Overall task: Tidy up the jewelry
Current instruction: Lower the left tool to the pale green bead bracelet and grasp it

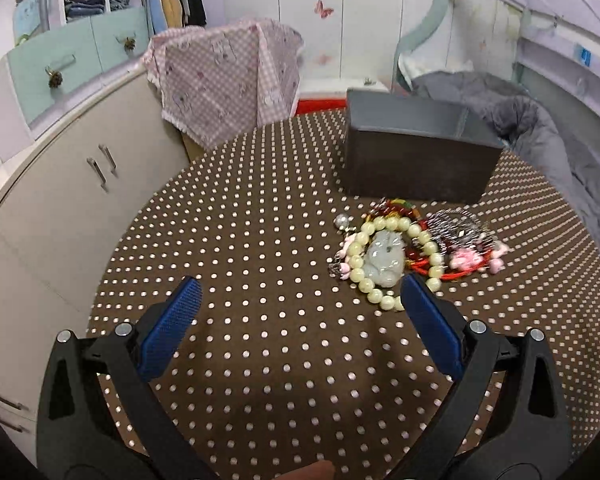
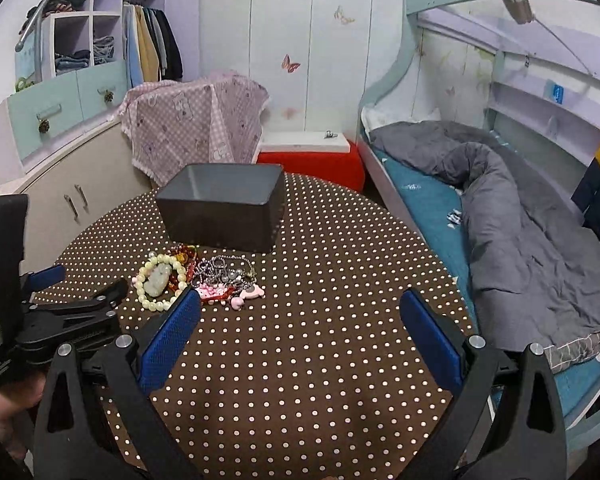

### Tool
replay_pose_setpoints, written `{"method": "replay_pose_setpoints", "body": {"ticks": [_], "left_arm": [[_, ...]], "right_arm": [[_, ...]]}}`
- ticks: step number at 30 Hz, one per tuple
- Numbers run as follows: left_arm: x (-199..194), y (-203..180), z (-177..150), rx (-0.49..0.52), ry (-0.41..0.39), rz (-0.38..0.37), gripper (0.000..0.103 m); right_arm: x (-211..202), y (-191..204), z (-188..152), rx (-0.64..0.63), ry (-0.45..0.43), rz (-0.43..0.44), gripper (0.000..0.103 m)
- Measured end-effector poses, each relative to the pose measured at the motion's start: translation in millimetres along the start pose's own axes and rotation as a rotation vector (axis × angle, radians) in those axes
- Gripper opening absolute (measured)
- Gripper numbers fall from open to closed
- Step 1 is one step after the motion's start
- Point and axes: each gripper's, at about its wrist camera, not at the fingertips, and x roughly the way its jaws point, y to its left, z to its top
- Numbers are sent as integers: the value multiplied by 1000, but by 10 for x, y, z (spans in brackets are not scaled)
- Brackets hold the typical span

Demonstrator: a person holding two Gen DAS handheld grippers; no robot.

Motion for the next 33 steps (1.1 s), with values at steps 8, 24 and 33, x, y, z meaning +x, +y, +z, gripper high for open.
{"method": "replay_pose_setpoints", "body": {"ticks": [8,24,33], "left_arm": [[290,-41,29,10,81,-24,93],[283,155,107,0,98,-223,9],[-80,313,163,31,23,-274,9]], "right_arm": [[216,-41,50,3,60,31,96],[484,-115,216,-1,150,82,96],[696,-68,217,-30,207,141,96]]}}
